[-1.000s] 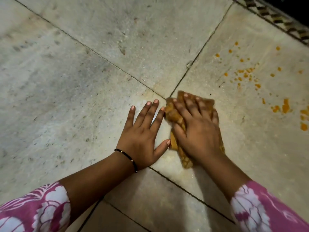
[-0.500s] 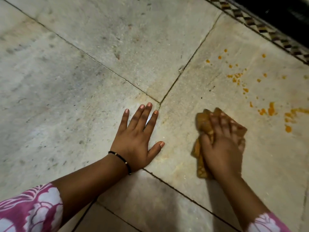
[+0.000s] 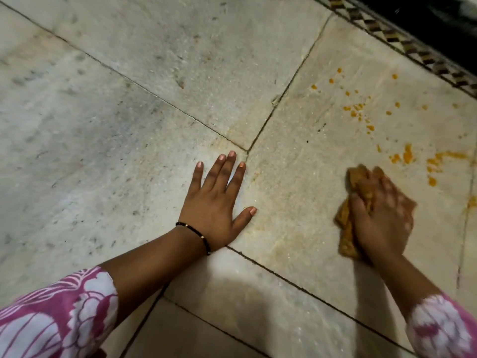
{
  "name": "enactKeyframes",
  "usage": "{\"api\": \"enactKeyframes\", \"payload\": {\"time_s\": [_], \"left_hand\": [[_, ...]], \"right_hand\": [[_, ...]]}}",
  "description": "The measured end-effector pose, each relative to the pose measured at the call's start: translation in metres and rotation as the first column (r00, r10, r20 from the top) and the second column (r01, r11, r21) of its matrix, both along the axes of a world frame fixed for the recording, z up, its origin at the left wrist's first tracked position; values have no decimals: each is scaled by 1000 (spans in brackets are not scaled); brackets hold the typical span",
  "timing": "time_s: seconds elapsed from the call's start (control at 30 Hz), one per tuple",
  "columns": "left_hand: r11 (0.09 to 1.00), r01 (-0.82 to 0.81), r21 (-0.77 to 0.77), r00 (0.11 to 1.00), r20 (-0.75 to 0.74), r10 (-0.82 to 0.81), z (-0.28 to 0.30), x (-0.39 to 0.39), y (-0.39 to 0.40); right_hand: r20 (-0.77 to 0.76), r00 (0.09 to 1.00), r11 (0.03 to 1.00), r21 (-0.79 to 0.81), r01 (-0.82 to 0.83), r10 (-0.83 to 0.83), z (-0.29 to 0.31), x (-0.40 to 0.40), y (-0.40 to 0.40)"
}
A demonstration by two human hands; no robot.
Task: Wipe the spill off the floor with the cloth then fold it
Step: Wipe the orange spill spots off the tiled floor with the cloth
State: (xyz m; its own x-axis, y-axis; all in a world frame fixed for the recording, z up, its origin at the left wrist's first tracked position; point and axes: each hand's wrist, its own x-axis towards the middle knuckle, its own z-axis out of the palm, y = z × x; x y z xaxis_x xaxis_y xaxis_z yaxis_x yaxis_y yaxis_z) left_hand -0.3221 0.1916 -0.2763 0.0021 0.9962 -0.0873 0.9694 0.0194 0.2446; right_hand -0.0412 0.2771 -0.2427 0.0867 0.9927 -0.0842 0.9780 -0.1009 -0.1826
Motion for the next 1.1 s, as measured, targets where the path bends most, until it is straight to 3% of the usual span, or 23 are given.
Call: {"api": "enactKeyframes", "payload": {"time_s": [0.07, 0.13, 0.23, 0.33, 0.47, 0.53, 0.67, 0.73, 0.87, 0.97, 1.1], "left_hand": [[1000, -24, -2, 1000, -9, 24, 2, 0, -2], [1000, -19, -11, 1000, -5, 19, 5, 3, -1], [1000, -16, 1, 1000, -11, 16, 5, 4, -2], [1000, -5, -24, 1000, -24, 4, 7, 4, 0], [983, -18, -181, 999, -53, 8, 28, 11, 6], [969, 56, -241, 995, -71, -75, 49, 19, 13], [875, 370, -314, 870, -213, -444, 87, 27, 35], [814, 432, -388, 782, -288, -552, 103, 33, 53], [750, 420, -512, 682, -367, -633, 125, 54, 91], [782, 319, -536, 755, -355, -552, 126, 69, 95], [781, 222, -584, 849, -278, -449, 110, 98, 72]], "right_hand": [[22, 992, 991, -40, 125, -124, 2, -13, -46], [84, 990, 986, -113, 123, -114, 7, -47, -78], [80, 972, 961, -186, -204, 222, 7, -90, -72], [8, 859, 837, -232, -496, 512, 12, -88, -9], [-13, 859, 768, -440, -465, 512, 23, -14, 71], [26, 834, 708, -544, -450, 551, 34, 28, 78], [20, 560, 307, -852, -423, 828, 66, 67, 51], [-32, 398, 149, -897, -416, 917, 73, 73, 52], [-189, 214, -61, -869, -492, 958, 73, 70, 54], [-202, 90, -107, -786, -609, 975, 63, 59, 44], [-69, -82, -105, -462, -881, 994, 32, 62, 36]]}}
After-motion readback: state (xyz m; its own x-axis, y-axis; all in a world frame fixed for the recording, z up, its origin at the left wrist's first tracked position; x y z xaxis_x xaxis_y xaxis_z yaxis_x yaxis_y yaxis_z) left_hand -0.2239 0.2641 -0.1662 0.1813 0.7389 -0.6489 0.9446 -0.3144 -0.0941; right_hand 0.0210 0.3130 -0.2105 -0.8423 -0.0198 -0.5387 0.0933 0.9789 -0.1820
